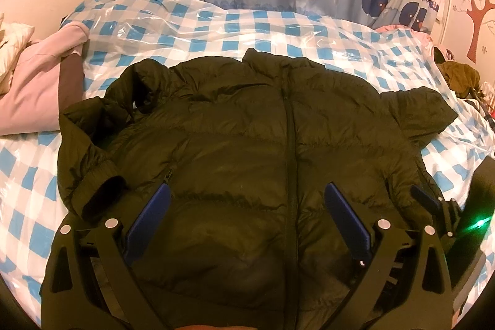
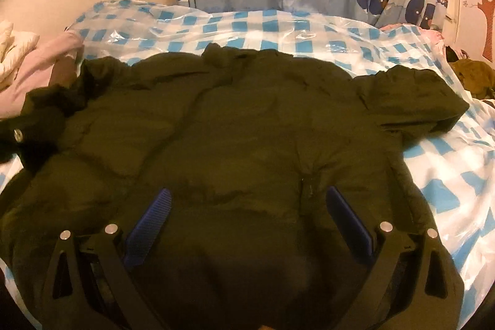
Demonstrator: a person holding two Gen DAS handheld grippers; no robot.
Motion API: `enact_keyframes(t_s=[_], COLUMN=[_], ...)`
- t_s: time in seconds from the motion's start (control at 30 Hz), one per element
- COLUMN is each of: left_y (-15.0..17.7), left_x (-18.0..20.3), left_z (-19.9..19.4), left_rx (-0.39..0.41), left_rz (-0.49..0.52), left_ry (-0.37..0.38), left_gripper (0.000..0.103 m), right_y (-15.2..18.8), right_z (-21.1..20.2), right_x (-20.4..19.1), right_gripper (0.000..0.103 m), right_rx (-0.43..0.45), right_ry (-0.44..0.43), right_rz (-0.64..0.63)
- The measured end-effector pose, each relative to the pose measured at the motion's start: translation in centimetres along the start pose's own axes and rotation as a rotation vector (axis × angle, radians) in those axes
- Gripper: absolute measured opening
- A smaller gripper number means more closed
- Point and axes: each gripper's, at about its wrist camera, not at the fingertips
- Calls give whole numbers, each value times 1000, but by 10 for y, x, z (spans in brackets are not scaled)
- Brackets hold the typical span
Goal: Fold large clothes
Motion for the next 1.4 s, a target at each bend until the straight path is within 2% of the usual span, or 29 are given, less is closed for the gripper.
enact_keyframes(t_s=[0.17, 0.27, 0.4, 0.67, 0.9, 0.97, 1.07, 1.4], left_y=[2, 2, 3, 1, -1, -1, -3, -4], left_x=[0, 2, 0, 1, 6, 7, 5, 2], left_z=[4, 4, 1, 0, -4, -4, -5, -8], left_rx=[-8, -6, -2, 5, 20, 12, 4, 16], left_rz=[10, 15, 18, 33, 68, 72, 60, 50], left_ry=[-23, -33, -43, -94, -157, -158, -148, -112], left_gripper=[96, 96, 96, 96, 96, 96, 96, 96], right_y=[-16, -23, -26, -31, -37, -38, -39, -43], right_z=[-23, -30, -35, -36, -42, -43, -40, -50], right_x=[0, 0, -2, 11, 17, 14, 19, 25], right_gripper=[96, 96, 96, 96, 96, 96, 96, 96], right_rx=[67, 61, 71, 70, 95, 96, 62, 94], right_ry=[5, 0, 51, 45, -79, -89, -159, -109], right_rz=[8, 9, -16, 22, 53, 49, 90, 104])
Point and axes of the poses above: each gripper's, at about its wrist camera, not at the fingertips, and z roughly the way its jaws point, x to its right, y to its underside, and after that the axes turned 14 degrees about y, right-handed
